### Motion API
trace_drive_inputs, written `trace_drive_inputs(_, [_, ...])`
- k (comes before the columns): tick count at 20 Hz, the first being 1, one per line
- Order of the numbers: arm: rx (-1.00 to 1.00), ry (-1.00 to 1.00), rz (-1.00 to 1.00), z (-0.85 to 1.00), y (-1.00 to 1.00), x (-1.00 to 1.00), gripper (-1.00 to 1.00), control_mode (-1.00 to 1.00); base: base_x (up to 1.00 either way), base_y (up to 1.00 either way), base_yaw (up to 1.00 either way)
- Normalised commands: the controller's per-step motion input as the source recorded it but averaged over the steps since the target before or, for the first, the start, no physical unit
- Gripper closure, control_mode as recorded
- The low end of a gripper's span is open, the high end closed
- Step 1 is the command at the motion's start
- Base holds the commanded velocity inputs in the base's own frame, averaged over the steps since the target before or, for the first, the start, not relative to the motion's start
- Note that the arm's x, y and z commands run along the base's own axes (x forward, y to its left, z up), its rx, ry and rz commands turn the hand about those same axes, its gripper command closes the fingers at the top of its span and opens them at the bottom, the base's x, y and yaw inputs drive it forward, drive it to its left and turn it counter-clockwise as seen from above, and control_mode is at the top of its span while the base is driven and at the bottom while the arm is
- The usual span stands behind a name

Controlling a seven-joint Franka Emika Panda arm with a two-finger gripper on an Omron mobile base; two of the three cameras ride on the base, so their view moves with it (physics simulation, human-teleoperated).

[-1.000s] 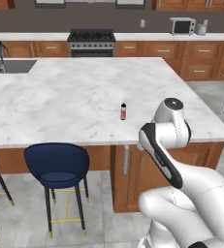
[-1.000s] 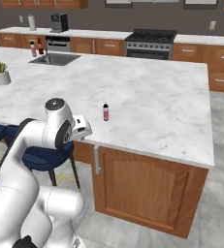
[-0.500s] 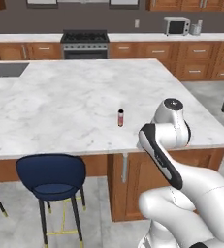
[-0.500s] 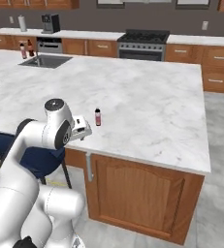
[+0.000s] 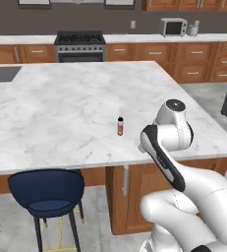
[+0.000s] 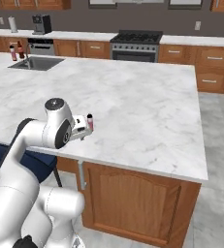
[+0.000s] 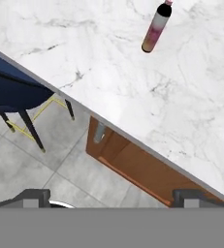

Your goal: Place the large bottle from the dining counter next to the other large bottle outside the sink, and place the small bottle from the dining counter next to the other small bottle inside the sink.

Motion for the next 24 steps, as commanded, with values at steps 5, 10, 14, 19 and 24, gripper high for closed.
trace_drive_inputs(5, [0.0,0.0,0.0,0.0,0.0,0.0,-1.0,1.0,0.3,0.18,-0.06])
trace_drive_inputs(10, [0.0,0.0,0.0,0.0,0.0,0.0,-1.0,1.0,0.32,0.24,-0.06])
trace_drive_inputs(14, [0.0,0.0,0.0,0.0,0.0,0.0,-1.0,1.0,0.28,0.28,-0.06])
trace_drive_inputs(19, [0.0,0.0,0.0,0.0,0.0,0.0,-1.0,1.0,0.37,0.28,-0.06])
trace_drive_inputs(24, [0.0,0.0,0.0,0.0,0.0,0.0,-1.0,1.0,0.44,0.31,-0.05])
